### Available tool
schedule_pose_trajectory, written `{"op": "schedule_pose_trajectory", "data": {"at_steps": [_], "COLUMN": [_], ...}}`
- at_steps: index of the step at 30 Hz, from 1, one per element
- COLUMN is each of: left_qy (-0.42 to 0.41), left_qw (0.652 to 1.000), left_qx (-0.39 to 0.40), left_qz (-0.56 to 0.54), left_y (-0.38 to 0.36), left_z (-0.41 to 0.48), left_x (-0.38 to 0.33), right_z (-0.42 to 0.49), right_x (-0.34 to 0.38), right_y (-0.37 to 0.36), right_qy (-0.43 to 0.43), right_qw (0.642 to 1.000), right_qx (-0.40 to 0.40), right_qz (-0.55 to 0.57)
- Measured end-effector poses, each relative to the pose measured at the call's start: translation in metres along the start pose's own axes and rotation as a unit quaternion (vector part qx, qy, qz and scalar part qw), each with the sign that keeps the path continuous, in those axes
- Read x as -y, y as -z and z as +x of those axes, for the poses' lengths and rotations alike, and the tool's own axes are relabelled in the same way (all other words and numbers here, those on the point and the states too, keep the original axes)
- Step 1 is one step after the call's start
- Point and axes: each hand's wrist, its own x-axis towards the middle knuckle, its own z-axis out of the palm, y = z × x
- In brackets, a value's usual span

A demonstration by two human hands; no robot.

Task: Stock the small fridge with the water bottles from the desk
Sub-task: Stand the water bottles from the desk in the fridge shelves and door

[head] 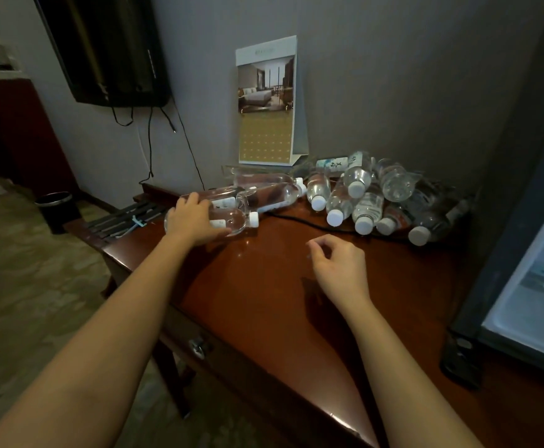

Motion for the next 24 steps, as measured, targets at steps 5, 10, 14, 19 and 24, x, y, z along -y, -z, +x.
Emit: {"op": "schedule_pose_trajectory", "data": {"at_steps": [5,10,14,19,24], "left_qy": [-0.001,0.013,-0.015,-0.042,0.009], "left_qw": [0.999,0.995,0.997,0.996,0.946], "left_qx": [0.041,0.094,0.070,0.047,0.080], "left_qz": [-0.020,-0.042,-0.024,-0.062,-0.315], "left_y": [0.003,0.011,0.021,0.031,0.040], "left_z": [-0.004,-0.025,-0.060,-0.102,-0.129], "left_x": [0.006,0.003,-0.010,-0.039,-0.084], "right_z": [-0.005,-0.007,-0.014,-0.029,-0.045], "right_x": [-0.003,0.000,0.010,0.015,0.008], "right_y": [0.004,0.005,0.004,0.015,0.043], "right_qy": [0.000,-0.003,-0.004,-0.032,-0.067], "right_qw": [1.000,1.000,0.999,0.997,0.993], "right_qx": [0.002,-0.001,0.022,0.068,0.102], "right_qz": [0.002,0.018,0.029,0.028,0.014]}}
